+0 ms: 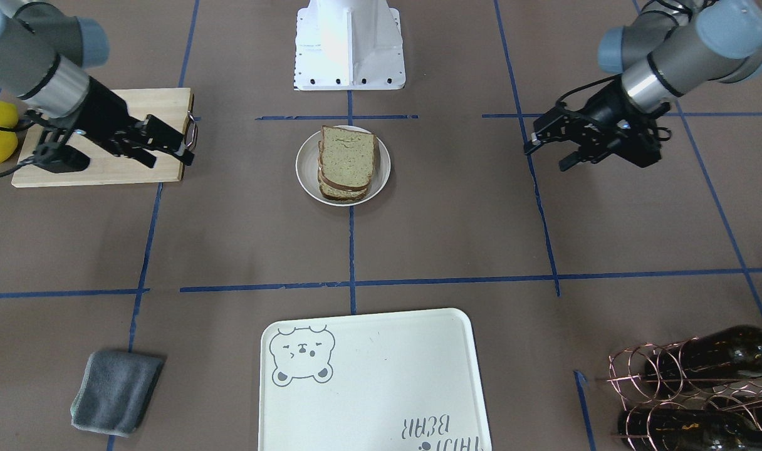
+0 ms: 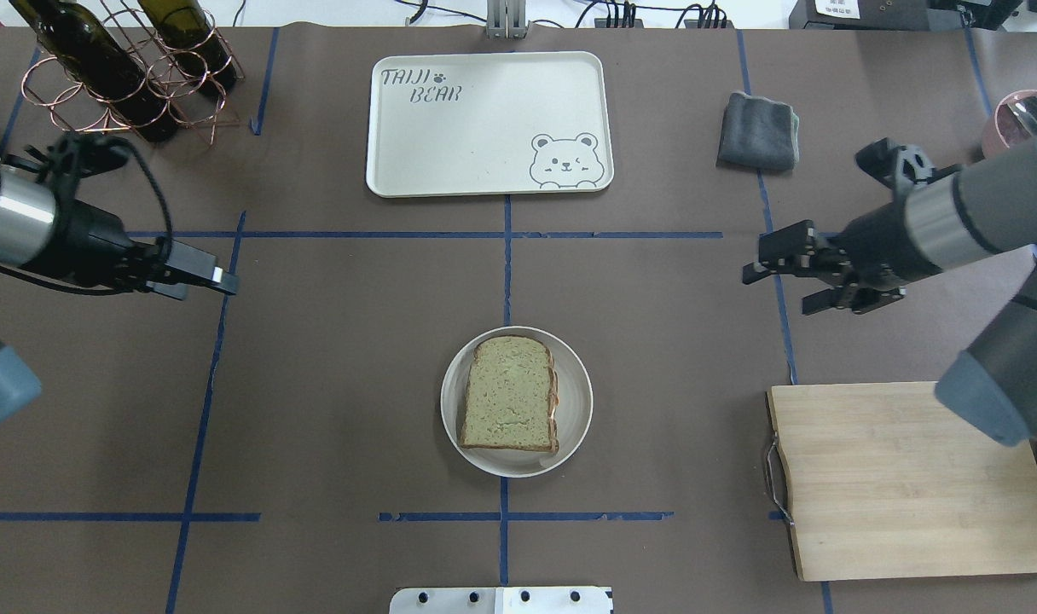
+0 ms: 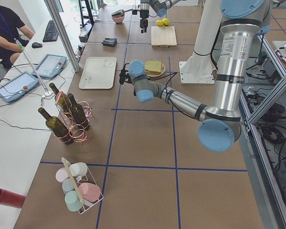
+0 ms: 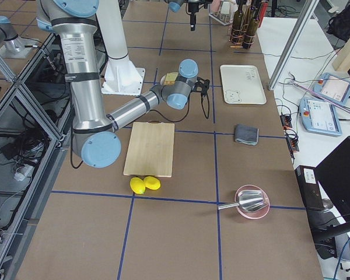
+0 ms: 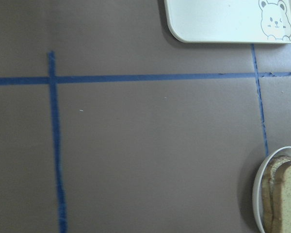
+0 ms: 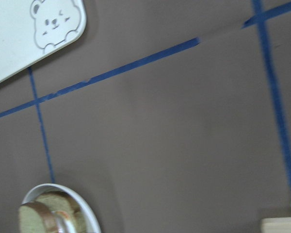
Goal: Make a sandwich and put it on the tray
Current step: 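Withdraw the right gripper while the left gripper reaches to the plate rim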
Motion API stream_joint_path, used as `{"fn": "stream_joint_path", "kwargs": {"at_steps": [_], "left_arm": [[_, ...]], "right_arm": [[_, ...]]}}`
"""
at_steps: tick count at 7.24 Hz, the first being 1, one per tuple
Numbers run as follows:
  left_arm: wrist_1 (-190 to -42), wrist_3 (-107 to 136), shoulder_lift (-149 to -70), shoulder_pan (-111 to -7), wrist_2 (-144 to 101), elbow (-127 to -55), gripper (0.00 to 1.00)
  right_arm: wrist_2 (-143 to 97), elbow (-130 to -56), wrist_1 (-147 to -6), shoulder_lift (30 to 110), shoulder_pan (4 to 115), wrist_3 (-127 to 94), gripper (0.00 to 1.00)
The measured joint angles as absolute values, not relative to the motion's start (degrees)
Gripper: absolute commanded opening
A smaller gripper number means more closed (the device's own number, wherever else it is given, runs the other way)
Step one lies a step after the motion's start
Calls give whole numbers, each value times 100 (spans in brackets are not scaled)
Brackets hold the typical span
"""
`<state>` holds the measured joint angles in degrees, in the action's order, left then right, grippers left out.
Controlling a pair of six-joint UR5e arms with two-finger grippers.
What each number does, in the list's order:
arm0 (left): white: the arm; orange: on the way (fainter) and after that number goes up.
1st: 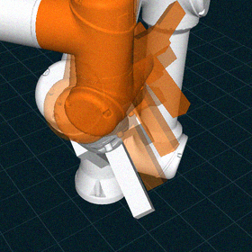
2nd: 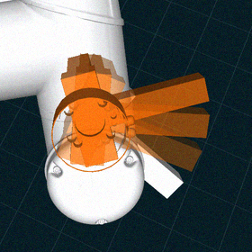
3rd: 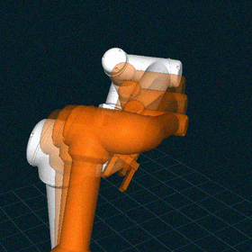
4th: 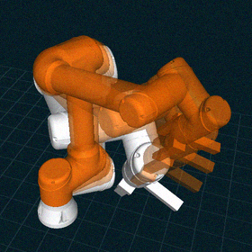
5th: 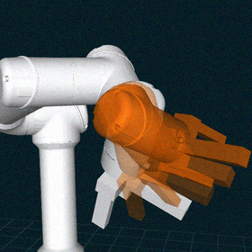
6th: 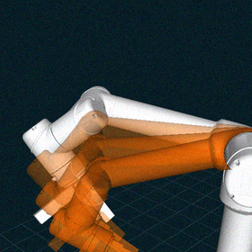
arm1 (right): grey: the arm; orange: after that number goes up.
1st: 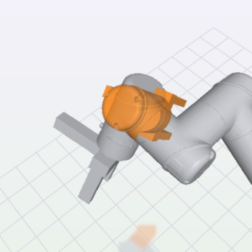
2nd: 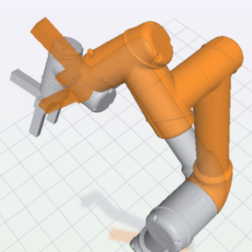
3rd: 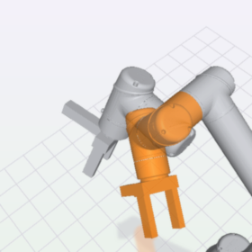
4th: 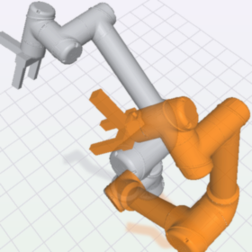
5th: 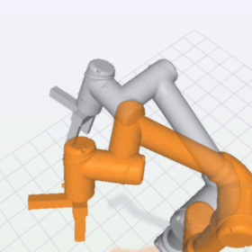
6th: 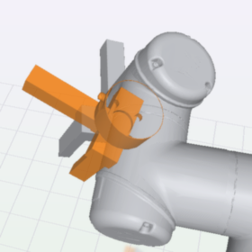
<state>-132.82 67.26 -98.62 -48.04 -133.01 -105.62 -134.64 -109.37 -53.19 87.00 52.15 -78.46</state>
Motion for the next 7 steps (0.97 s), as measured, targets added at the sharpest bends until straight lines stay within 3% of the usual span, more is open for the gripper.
{"fn": "stream_joint_path", "kwargs": {"at_steps": [3, 5, 7], "left_arm": [[-12107, 7504, -10827, -3392, -12035, -10564, 78], [-11044, 7587, -11479, -2858, -11485, -10470, 68], [-10834, 7638, -11744, -2460, -11264, -10219, 65]], "right_arm": [[-13595, -10940, -5309, 9647, 5838, -6207, 100], [-13572, -10934, -5309, 9781, 5929, -6039, 100], [-13561, -10922, -5309, 9797, 5952, -6015, 100]]}}
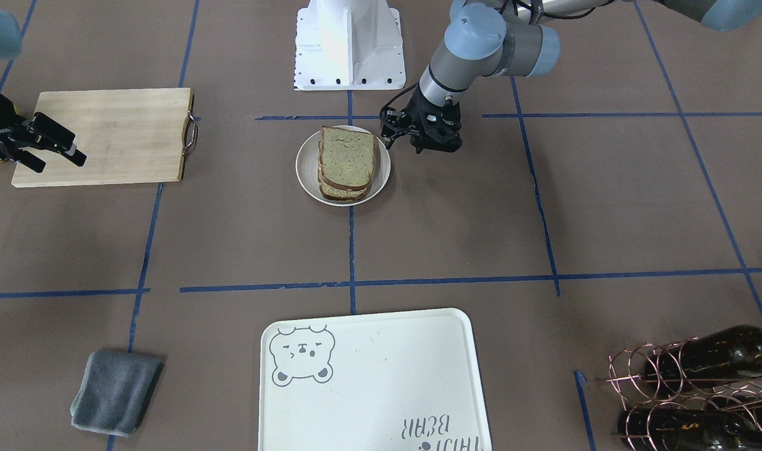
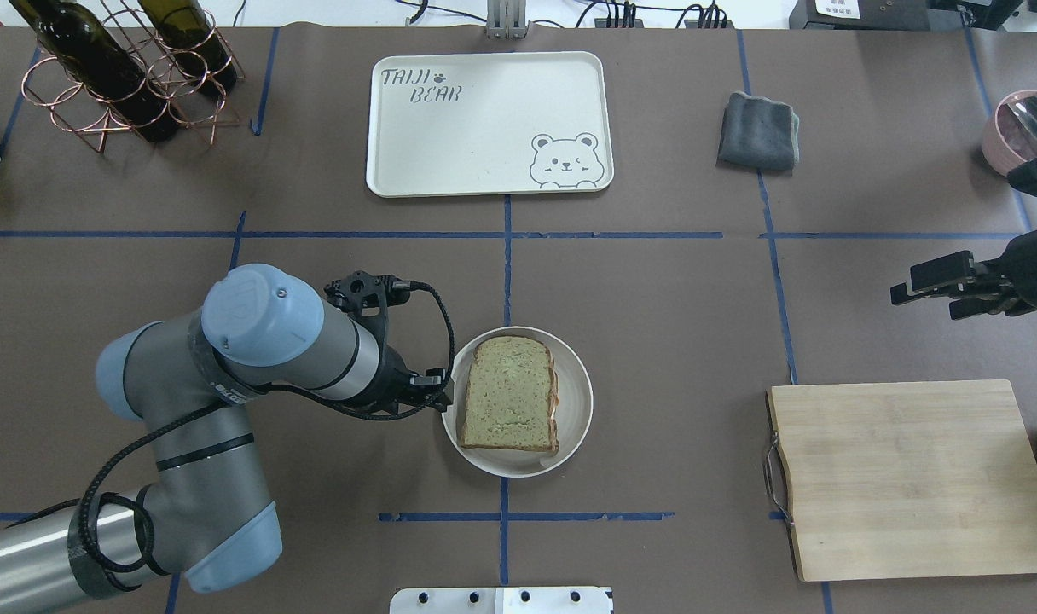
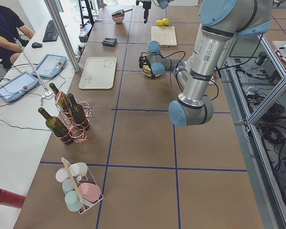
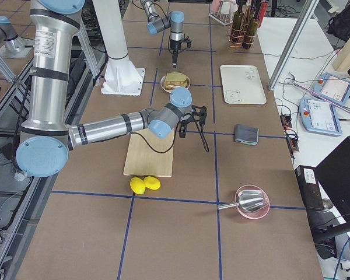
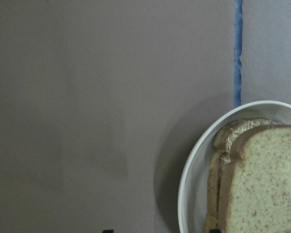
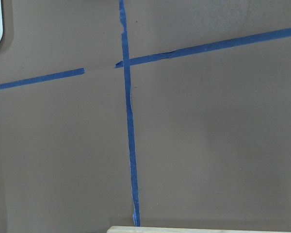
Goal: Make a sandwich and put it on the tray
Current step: 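Withdraw the right gripper while the left gripper reaches to the plate rim, then grasp the white plate rim with the left gripper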
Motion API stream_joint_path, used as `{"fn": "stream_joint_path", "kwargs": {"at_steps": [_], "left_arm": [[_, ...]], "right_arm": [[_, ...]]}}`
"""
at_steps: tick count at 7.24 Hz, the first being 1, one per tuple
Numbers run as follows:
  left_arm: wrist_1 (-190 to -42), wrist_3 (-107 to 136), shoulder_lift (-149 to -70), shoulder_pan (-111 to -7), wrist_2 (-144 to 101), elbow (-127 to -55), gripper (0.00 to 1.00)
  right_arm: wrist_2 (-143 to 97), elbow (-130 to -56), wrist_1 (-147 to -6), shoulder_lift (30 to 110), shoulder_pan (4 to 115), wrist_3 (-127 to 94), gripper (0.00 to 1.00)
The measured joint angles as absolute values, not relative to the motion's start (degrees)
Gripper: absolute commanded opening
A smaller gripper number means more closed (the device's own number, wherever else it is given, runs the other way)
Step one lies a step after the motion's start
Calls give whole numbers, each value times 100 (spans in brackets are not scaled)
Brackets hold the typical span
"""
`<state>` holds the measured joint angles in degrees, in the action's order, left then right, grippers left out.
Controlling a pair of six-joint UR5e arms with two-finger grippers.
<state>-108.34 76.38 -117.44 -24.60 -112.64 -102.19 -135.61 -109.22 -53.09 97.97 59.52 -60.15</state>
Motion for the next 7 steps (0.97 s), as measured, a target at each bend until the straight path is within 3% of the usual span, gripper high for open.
{"fn": "stream_joint_path", "kwargs": {"at_steps": [6, 7], "left_arm": [[-11089, 7635, -11978, -2361, -11241, -9709, 53], [-11121, 7632, -11994, -2362, -11241, -9664, 45]], "right_arm": [[-13567, -10916, -5303, 9812, 5958, -6012, 100], [-13569, -10918, -5301, 9828, 5958, -6012, 100]]}}
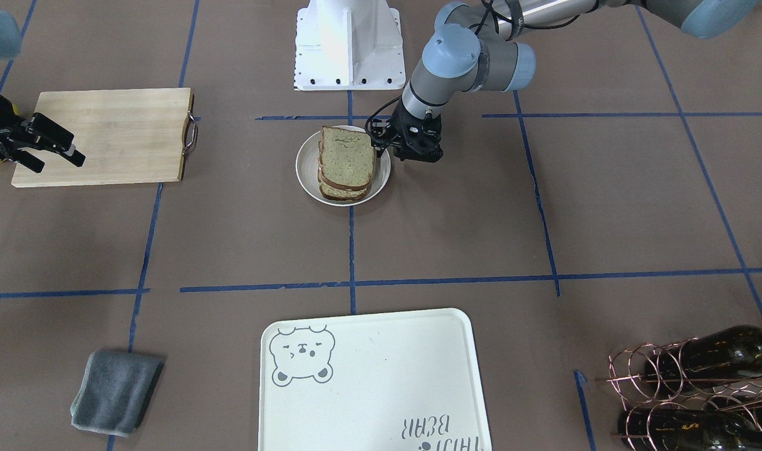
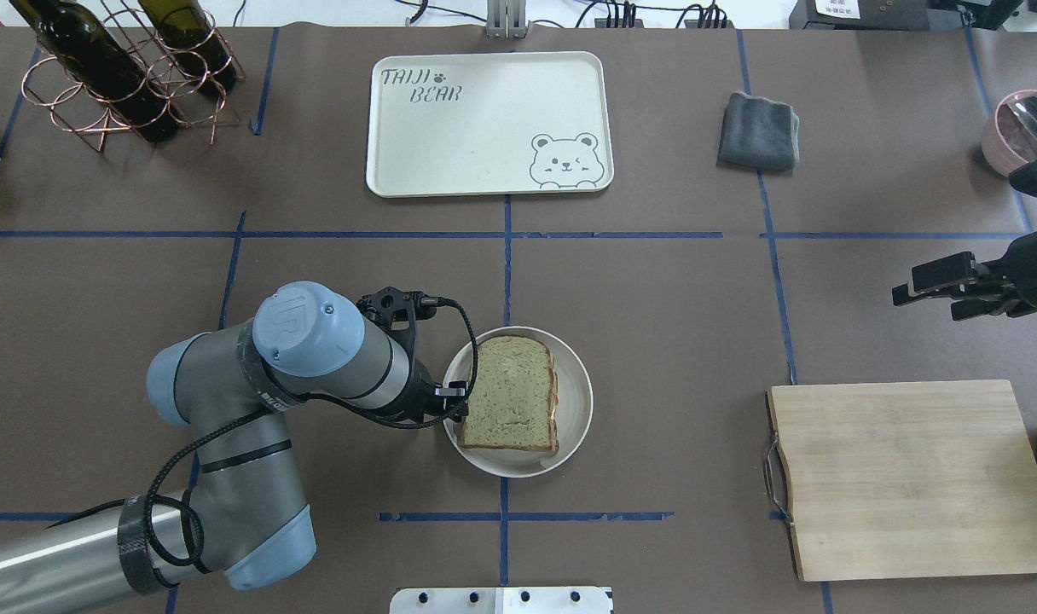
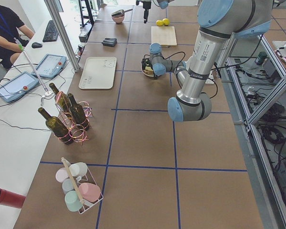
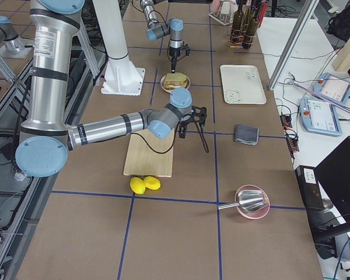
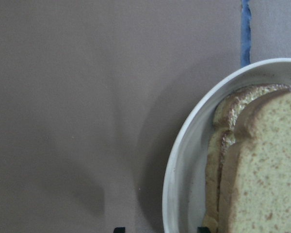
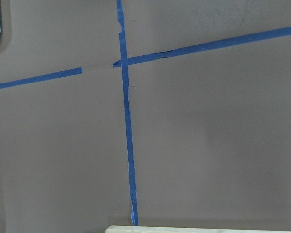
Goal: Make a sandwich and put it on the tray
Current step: 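Grasp the white plate rim with the left gripper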
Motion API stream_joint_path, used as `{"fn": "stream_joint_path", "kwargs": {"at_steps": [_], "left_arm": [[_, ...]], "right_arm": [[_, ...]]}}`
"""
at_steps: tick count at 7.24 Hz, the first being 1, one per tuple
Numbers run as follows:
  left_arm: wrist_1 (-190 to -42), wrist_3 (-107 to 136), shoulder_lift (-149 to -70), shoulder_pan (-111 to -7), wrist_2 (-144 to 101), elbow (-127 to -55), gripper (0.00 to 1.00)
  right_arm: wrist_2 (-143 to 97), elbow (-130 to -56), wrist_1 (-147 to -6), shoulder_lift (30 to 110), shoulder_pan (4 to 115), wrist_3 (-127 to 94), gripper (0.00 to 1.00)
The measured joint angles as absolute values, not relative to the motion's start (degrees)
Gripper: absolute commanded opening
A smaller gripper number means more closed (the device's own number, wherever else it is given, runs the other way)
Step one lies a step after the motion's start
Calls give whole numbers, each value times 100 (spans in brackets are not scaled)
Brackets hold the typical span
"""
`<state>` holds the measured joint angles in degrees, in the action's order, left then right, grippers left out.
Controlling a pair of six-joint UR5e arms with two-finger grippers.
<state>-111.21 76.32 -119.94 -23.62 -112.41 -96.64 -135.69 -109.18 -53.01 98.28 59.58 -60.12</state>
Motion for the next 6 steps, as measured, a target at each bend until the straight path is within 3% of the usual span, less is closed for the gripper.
{"fn": "stream_joint_path", "kwargs": {"at_steps": [3, 4, 5, 6], "left_arm": [[-11148, 7637, -12105, -2364, -11241, -9505, 42], [-11171, 7637, -12137, -2367, -11239, -9455, 33], [-11264, 7638, -12149, -2370, -11235, -9386, 12], [-11386, 7636, -12152, -2371, -11234, -9300, 0]], "right_arm": [[-13570, -10924, -5292, 9877, 5962, -6012, 100], [-13573, -10931, -5291, 9895, 5965, -6012, 100], [-13576, -10939, -5291, 9914, 5966, -6012, 100], [-13576, -10948, -5291, 9927, 5967, -6012, 100]]}}
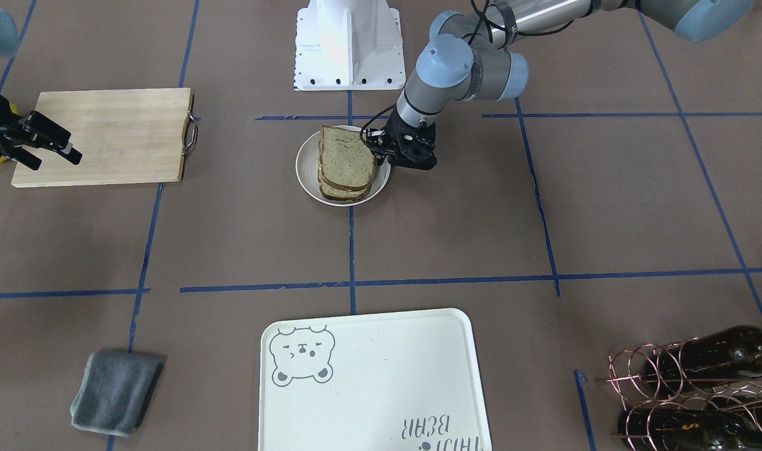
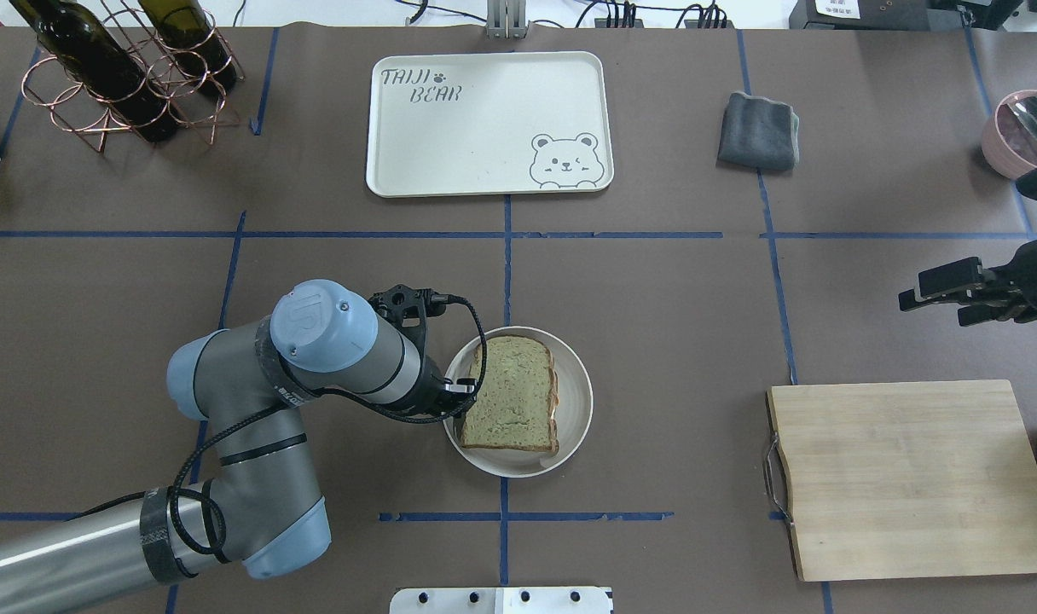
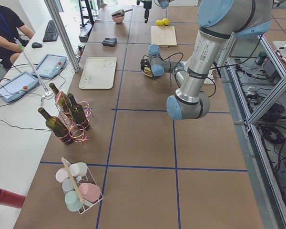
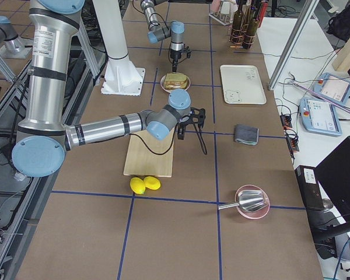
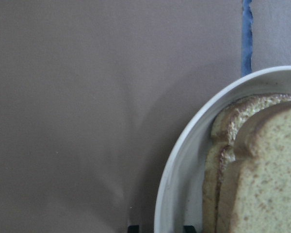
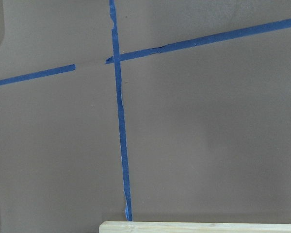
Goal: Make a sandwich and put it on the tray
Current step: 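Grasp the white plate rim with the left gripper, then carry the plate with the left gripper toward the white bear tray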
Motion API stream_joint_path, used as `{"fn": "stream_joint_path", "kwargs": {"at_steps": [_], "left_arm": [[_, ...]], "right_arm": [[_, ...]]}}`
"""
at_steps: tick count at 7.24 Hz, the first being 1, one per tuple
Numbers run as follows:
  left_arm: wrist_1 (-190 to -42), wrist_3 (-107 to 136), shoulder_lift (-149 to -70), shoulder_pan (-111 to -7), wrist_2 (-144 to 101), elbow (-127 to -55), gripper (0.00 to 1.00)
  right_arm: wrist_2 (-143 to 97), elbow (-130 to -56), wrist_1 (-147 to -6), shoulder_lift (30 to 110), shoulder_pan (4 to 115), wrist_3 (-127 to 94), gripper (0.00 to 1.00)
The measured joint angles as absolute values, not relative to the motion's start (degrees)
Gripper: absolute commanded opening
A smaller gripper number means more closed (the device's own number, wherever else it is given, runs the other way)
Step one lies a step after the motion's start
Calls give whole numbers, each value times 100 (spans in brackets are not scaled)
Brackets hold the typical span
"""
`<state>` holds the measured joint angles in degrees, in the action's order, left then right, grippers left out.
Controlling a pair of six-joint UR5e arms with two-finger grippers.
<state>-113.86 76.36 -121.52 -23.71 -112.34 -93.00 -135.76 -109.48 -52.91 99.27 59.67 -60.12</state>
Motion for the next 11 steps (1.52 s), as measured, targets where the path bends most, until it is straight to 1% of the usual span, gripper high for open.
{"fn": "stream_joint_path", "kwargs": {"at_steps": [4, 9, 10, 11], "left_arm": [[-11679, 7905, -12155, -2498, -11254, -9246, 0], [-12550, 8810, -12158, -3369, -11864, -9237, 0], [-12679, 8876, -12203, -3529, -11894, -9142, 0], [-12819, 8903, -12367, -3700, -11904, -8870, 0]], "right_arm": [[-13578, -10974, -5289, 9947, 5968, -6012, 100], [-13585, -11009, -5289, 9951, 6034, -6012, 100], [-13587, -11012, -5289, 9962, 6059, -6010, 100], [-13587, -11033, -5285, 9994, 6080, -6004, 100]]}}
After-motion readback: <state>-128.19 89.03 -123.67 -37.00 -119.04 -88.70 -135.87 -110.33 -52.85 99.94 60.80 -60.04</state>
